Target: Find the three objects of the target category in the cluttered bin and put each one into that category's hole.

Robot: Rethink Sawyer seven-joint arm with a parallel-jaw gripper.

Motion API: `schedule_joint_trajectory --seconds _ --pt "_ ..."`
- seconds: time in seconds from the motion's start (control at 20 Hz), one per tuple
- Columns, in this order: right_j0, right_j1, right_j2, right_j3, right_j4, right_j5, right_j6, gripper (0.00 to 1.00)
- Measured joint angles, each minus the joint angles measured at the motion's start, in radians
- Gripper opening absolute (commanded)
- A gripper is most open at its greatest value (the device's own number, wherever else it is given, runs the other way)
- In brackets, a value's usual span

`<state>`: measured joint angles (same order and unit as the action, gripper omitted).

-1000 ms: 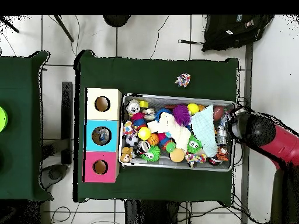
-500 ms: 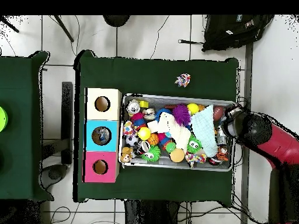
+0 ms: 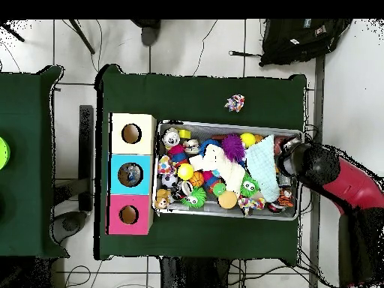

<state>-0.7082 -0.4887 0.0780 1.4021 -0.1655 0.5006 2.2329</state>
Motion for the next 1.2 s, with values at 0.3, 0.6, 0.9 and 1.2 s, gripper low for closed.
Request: schedule_joint_trajectory --seconds 0.3,0.6,0.9,1.2 --pt "0.0 0.021 0.001 0.0 0.0 0.0 0.0 1.0" --pt "0.0 0.056 0.001 -0.003 -0.001 0.0 0.0 1.0" --pt "-0.001 0.113 0.001 -0.012 -0.001 0.0 0.0 1.0" --pt "-0.001 0.132 0.001 -0.023 -0.001 -0.005 0.0 1.0"
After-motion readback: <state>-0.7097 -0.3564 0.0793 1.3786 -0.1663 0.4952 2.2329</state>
